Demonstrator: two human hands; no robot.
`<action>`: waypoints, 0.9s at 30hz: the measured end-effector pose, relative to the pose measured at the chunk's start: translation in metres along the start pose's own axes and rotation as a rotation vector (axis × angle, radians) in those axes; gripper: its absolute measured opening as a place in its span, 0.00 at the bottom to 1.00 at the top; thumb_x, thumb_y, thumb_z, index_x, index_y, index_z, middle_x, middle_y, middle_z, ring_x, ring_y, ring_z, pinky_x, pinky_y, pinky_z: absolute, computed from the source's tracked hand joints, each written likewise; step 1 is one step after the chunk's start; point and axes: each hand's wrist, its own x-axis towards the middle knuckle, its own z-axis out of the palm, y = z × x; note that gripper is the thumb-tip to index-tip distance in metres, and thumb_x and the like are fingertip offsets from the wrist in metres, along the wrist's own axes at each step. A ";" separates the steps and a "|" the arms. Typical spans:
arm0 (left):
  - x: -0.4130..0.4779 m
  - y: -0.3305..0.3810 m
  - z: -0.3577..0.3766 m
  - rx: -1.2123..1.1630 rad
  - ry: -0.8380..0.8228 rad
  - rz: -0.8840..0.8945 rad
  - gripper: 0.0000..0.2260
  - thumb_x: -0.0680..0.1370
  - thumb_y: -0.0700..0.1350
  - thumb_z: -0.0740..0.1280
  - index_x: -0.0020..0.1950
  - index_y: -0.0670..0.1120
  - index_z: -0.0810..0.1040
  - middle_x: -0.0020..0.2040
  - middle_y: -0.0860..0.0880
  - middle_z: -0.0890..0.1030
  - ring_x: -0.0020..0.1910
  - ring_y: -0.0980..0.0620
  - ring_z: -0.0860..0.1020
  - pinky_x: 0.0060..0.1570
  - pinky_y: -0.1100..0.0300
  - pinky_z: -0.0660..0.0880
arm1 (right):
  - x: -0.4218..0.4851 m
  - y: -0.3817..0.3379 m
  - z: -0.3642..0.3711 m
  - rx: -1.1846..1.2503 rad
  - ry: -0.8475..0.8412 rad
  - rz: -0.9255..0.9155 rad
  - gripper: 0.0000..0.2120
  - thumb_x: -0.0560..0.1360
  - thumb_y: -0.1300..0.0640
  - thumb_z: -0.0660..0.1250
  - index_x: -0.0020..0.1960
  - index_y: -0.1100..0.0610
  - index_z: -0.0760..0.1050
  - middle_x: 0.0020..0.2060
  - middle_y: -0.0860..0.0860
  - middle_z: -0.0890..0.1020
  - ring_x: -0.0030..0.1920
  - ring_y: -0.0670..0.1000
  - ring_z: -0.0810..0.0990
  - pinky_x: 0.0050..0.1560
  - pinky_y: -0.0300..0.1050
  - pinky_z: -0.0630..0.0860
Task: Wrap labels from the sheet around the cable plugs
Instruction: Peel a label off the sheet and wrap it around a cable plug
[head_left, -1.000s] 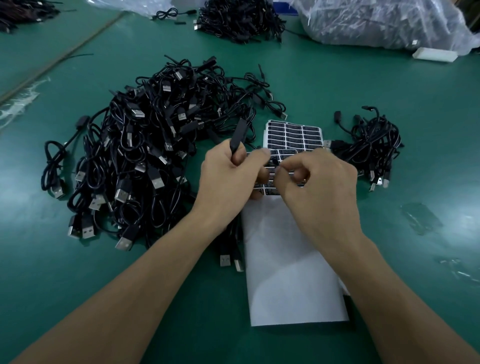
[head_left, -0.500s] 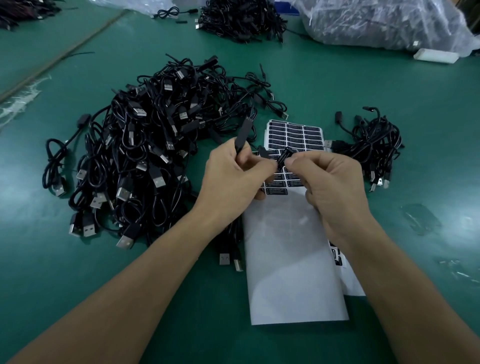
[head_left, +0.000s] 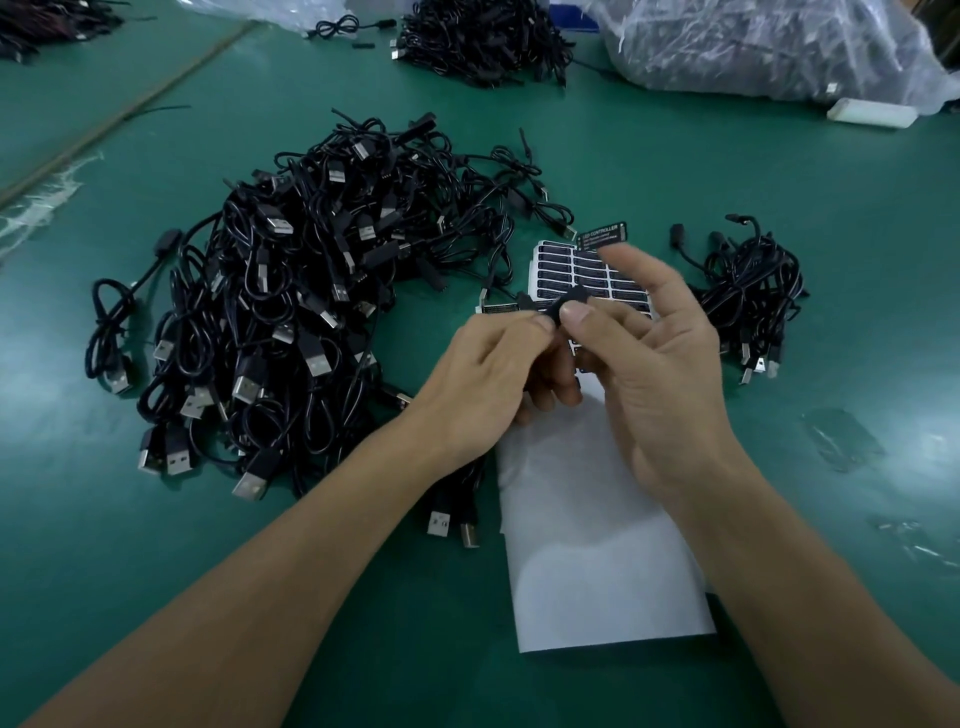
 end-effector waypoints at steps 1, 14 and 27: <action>0.000 0.000 0.000 0.013 -0.006 0.001 0.19 0.81 0.48 0.53 0.37 0.43 0.78 0.34 0.48 0.83 0.35 0.53 0.78 0.32 0.61 0.73 | 0.000 0.000 0.000 -0.006 0.009 -0.012 0.20 0.74 0.69 0.71 0.61 0.52 0.74 0.34 0.52 0.81 0.29 0.51 0.76 0.28 0.45 0.75; 0.001 -0.009 0.001 0.094 0.254 0.095 0.04 0.75 0.45 0.69 0.40 0.50 0.81 0.33 0.51 0.85 0.33 0.50 0.84 0.35 0.61 0.79 | 0.004 0.003 -0.007 -0.164 0.138 -0.115 0.16 0.73 0.65 0.74 0.54 0.48 0.76 0.34 0.47 0.84 0.39 0.46 0.83 0.44 0.38 0.78; 0.005 -0.009 -0.004 -0.104 0.246 0.023 0.06 0.78 0.37 0.72 0.50 0.49 0.84 0.39 0.45 0.87 0.37 0.47 0.86 0.45 0.50 0.84 | 0.004 0.002 -0.005 -0.233 0.130 -0.016 0.09 0.76 0.63 0.71 0.39 0.54 0.83 0.33 0.49 0.84 0.39 0.48 0.81 0.39 0.39 0.76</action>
